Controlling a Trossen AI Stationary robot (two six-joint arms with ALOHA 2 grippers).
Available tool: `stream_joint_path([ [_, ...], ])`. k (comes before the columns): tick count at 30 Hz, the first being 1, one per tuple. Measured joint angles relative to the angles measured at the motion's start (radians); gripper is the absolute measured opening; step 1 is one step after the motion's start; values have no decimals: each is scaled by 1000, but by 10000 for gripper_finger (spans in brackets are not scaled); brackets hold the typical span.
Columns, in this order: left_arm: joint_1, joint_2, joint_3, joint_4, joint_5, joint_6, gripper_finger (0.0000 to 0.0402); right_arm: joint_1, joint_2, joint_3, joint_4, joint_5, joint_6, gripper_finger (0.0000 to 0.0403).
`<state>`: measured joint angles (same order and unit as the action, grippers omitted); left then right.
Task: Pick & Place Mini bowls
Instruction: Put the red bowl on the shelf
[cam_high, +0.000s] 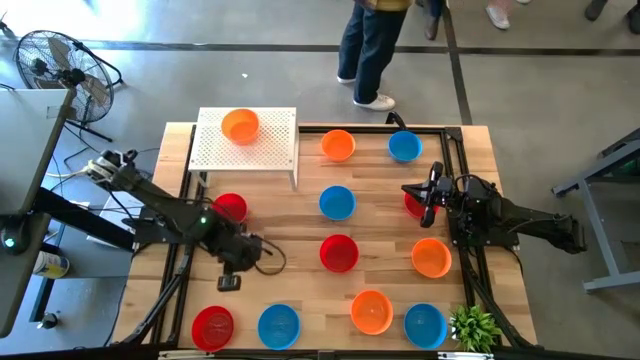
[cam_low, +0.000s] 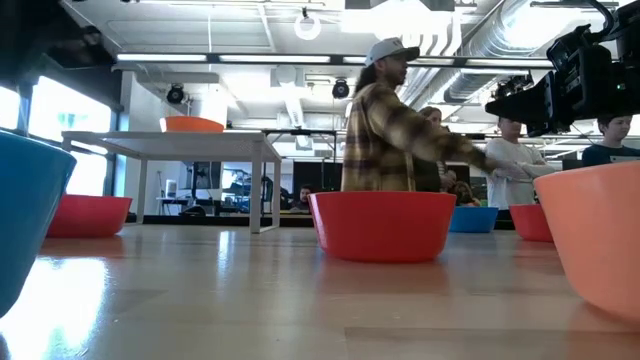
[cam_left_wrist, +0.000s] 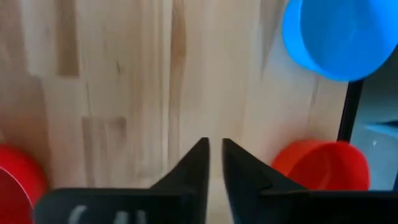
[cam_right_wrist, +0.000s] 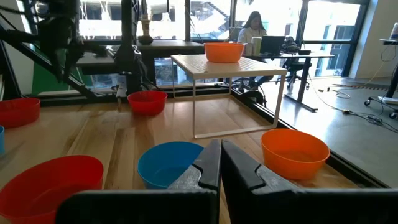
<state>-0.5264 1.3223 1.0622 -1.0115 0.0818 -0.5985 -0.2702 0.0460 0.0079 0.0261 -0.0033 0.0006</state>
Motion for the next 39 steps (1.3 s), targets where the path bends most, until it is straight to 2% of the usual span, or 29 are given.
stream_joint_path([
  [7,-125,83,0,-19,96,-64,139,0,0,0,0,0,0,0],
  [13,-228,160,0,15,106,-139,166,0,0,0,0,0,0,0],
  [22,-319,258,1,143,152,-219,167,0,0,0,0,0,0,0],
  [31,-339,341,1,149,138,-248,163,0,0,0,0,0,0,0],
  [35,-339,368,1,166,136,-247,132,0,0,0,0,0,0,0],
  [39,-338,371,1,170,125,-248,70,0,0,0,0,0,0,0],
])
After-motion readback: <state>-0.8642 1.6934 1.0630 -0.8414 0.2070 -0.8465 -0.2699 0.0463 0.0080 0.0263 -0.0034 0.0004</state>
